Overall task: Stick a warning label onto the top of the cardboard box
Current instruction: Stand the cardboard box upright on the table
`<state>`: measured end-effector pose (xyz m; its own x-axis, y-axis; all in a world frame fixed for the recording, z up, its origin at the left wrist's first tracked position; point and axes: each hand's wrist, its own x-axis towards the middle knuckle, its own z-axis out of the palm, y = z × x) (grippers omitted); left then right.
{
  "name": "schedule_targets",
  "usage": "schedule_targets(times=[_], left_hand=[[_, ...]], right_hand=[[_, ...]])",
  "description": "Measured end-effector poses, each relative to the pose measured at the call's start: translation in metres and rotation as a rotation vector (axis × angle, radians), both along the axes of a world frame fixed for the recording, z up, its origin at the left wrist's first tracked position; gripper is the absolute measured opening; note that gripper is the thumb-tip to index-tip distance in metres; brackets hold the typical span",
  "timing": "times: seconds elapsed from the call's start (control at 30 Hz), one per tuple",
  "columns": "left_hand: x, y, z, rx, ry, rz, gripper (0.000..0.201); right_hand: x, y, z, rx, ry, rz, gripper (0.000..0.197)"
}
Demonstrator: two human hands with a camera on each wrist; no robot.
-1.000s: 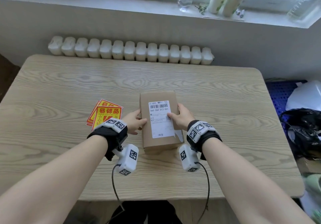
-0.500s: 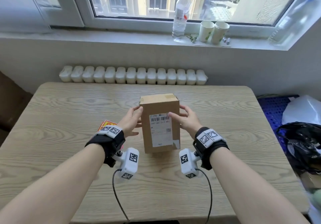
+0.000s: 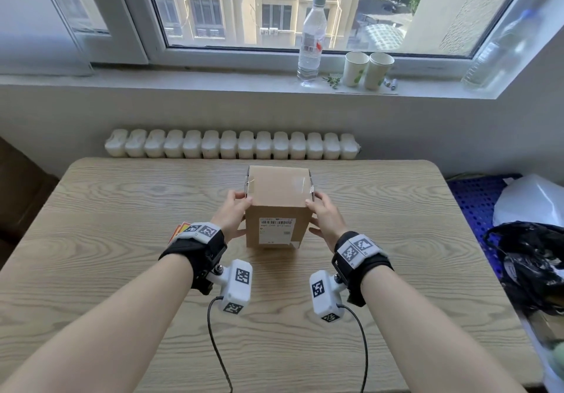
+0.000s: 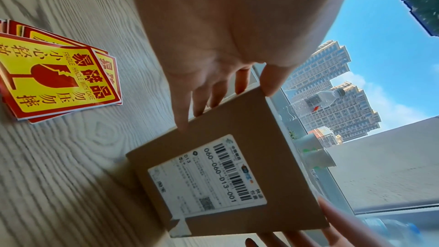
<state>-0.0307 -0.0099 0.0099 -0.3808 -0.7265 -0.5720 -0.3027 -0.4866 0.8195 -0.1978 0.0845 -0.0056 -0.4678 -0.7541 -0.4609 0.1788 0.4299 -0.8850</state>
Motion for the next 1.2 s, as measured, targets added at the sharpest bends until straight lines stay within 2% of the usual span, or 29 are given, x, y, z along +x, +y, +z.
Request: schedule_targets(times=[0.13, 0.33, 0.5, 0.6, 0.7, 0.87, 0.97, 1.2], left_hand=[[-0.005, -0.002, -0.001, -0.040, -0.045, -0.002, 0.035], [-0.004, -0.002, -0.010, -0.172, -0.143, -0.020, 0.039], [-0.003, 0.001, -0.006, -0.310, -0.143, 0.061, 0.037], [0.002, 0.000, -0.001, -0.429, -0.201, -0.006, 0.037], [0.016, -0.003, 0.007, -0.580, -0.336, -0.092, 0.035], [0.047, -0.011, 0.024, -0.818, -0.584, -0.325, 0.039], [0.071, -0.016, 0.027, -0.882, -0.596, -0.407, 0.040], [0.133, -0.033, 0.016, -0.868, -0.631, -0.466, 0.042]], right_hand=[[0.000, -0.002, 0.000, 0.011, 0.084, 0.067, 0.056], [-0.006, -0.007, 0.002, 0.028, 0.146, 0.124, 0.054], [-0.013, -0.009, 0.002, 0.059, 0.245, 0.149, 0.056], [-0.015, -0.008, 0.009, 0.108, 0.422, 0.209, 0.061], [-0.012, -0.004, 0.020, 0.197, 0.708, 0.317, 0.066], [0.010, -0.006, 0.049, 0.226, 1.005, 0.436, 0.060], [0.038, -0.012, 0.060, 0.195, 1.051, 0.448, 0.056], [0.115, -0.033, 0.056, 0.139, 1.039, 0.545, 0.051]])
